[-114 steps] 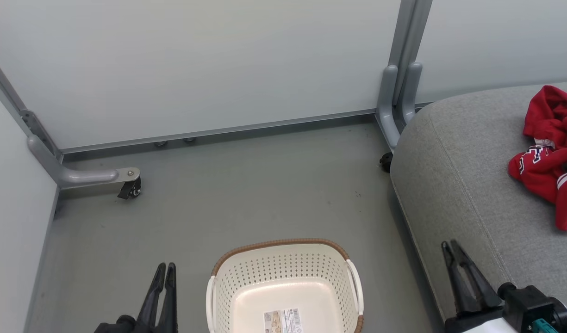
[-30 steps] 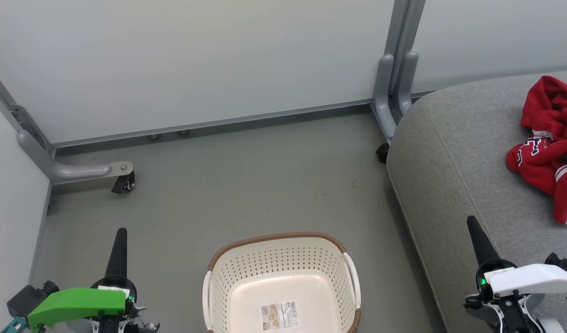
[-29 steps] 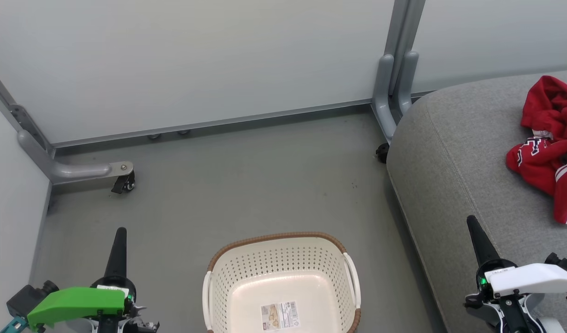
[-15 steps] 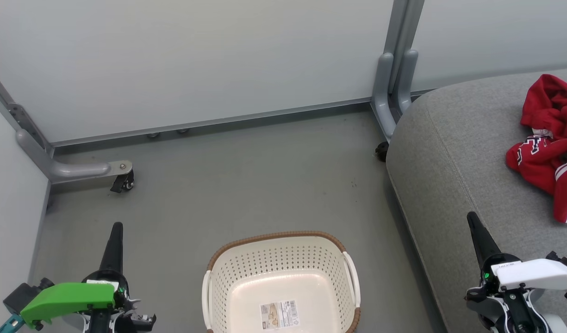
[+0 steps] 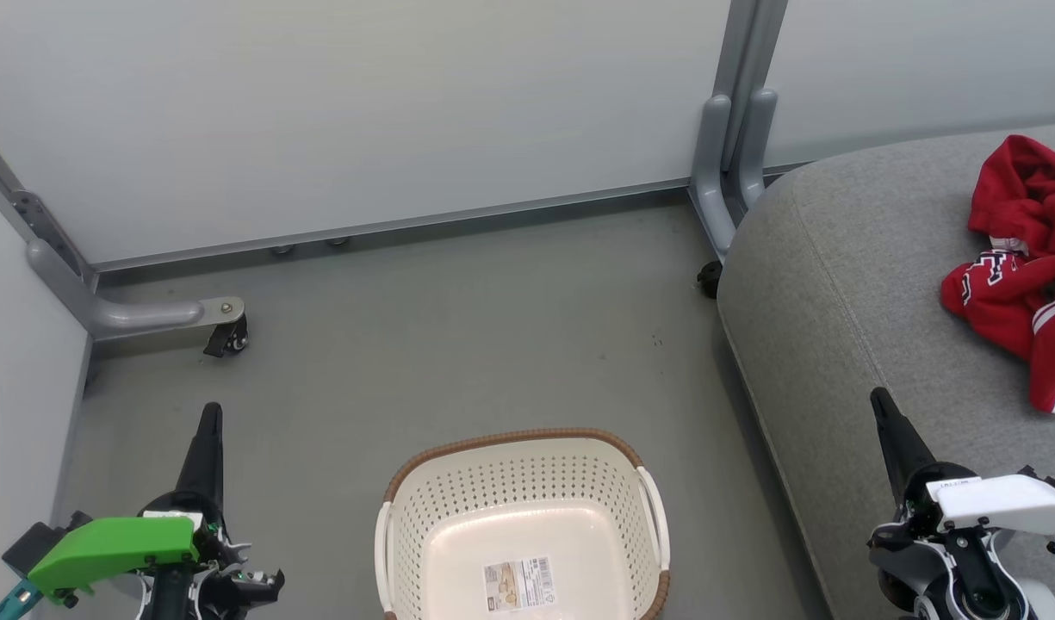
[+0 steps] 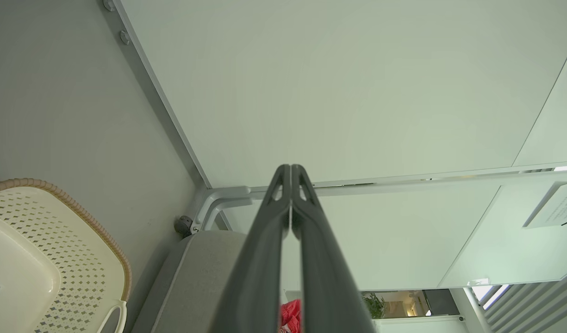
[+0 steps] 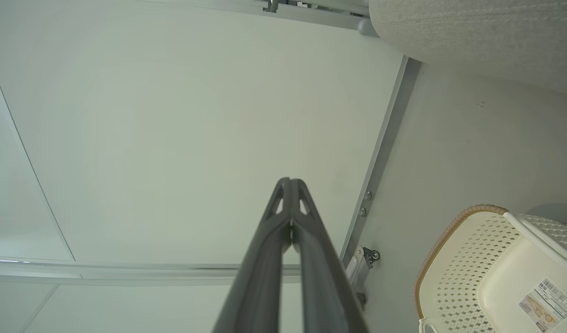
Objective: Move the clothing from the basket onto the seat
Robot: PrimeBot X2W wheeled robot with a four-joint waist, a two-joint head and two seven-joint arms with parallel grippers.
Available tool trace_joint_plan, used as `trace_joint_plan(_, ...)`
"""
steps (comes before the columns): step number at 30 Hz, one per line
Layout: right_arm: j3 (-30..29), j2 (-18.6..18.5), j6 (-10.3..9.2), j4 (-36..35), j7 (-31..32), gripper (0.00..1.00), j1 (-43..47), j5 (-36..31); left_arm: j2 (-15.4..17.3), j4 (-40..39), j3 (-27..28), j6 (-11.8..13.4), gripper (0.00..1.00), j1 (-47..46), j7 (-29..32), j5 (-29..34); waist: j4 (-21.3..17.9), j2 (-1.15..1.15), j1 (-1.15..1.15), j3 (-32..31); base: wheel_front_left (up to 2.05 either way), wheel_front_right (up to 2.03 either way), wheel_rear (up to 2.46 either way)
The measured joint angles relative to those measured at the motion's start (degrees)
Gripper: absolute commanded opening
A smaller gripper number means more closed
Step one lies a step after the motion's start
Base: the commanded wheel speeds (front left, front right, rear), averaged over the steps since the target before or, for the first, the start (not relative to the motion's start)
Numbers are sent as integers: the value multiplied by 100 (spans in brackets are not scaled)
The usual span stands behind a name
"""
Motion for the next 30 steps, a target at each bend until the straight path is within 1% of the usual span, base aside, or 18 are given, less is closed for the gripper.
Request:
trace_joint_plan(11, -48, 1, -1, 81, 119, 0, -90, 426, -1, 70, 88, -25, 0, -97, 109, -402, -9, 0, 0, 19, 0, 0, 0)
trace_joint_plan(30, -92, 26, -1, 88, 155, 0, -92, 422, -18, 77, 132, -29, 0, -118, 152, -412, -9, 0, 0, 19, 0, 0, 0)
